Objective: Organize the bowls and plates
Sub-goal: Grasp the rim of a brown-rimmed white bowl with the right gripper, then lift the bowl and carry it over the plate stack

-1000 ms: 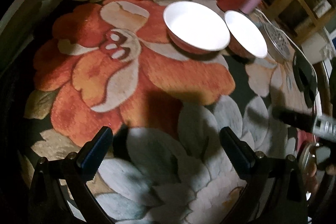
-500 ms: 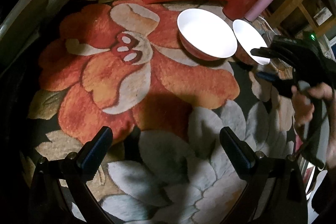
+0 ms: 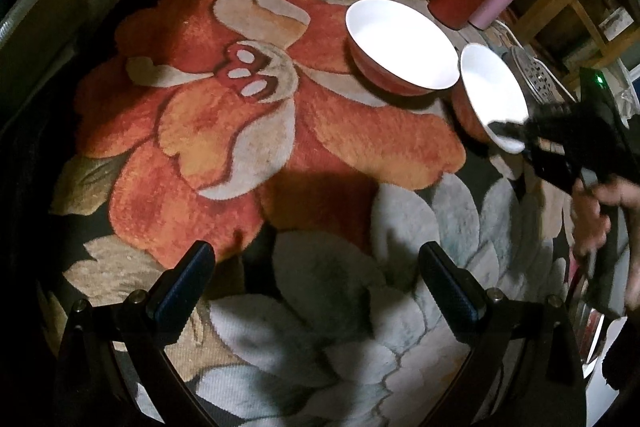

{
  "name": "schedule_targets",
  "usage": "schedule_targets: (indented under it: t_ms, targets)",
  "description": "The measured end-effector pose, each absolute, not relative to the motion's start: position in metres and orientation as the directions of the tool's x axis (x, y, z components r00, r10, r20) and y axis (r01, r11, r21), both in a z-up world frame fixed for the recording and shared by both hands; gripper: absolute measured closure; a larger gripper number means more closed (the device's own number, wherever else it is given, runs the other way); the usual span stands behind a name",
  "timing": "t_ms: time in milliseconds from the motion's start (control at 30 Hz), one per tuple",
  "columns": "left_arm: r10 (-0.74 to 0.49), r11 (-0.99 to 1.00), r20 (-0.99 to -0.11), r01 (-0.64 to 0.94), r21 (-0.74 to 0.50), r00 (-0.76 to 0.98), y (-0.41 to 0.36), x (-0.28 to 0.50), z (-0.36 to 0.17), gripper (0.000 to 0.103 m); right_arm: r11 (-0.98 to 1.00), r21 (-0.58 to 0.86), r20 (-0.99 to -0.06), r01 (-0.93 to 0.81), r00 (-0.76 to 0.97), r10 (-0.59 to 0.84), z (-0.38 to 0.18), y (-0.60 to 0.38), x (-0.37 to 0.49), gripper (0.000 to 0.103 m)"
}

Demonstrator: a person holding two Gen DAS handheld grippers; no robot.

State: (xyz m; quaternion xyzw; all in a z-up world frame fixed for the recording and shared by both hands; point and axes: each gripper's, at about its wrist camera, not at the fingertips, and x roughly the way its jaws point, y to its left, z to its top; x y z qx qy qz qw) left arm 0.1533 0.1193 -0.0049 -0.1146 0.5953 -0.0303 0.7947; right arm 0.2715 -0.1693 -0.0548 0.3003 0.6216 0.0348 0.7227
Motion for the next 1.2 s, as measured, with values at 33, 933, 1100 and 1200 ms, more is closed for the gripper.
schedule_targets:
  t_ms: [33, 933, 1100, 1200]
  targets:
    - [-0.186, 0.972, -0.939, -0.086, -0.219, 0.288, 0.118, 0.153, -0.005, 0.001, 0.823, 0.481, -0.876, 0.301, 0.204, 0.437, -0.055, -0.169, 0.267, 0.093]
    - [-0.266, 0.962, -0.943, -0.015, -0.274, 0.198, 0.075, 0.150, -0.039, 0.064, 0.900, 0.398, -0.912, -0.179, 0.026, 0.408, -0.049, -0.072, 0.177, 0.090]
    - [-0.283, 0.958, -0.938, 0.011, -0.286, 0.198, 0.068, 0.146, -0.037, 0.083, 0.921, 0.336, -0.934, -0.199, 0.051, 0.352, -0.045, -0.071, 0.170, 0.093]
    - [-0.315, 0.948, -0.930, 0.014, -0.318, 0.191, 0.068, 0.143, -0.033, 0.088, 0.925, 0.331, -0.937, -0.187, 0.054, 0.346, -0.041, -0.078, 0.170, 0.093]
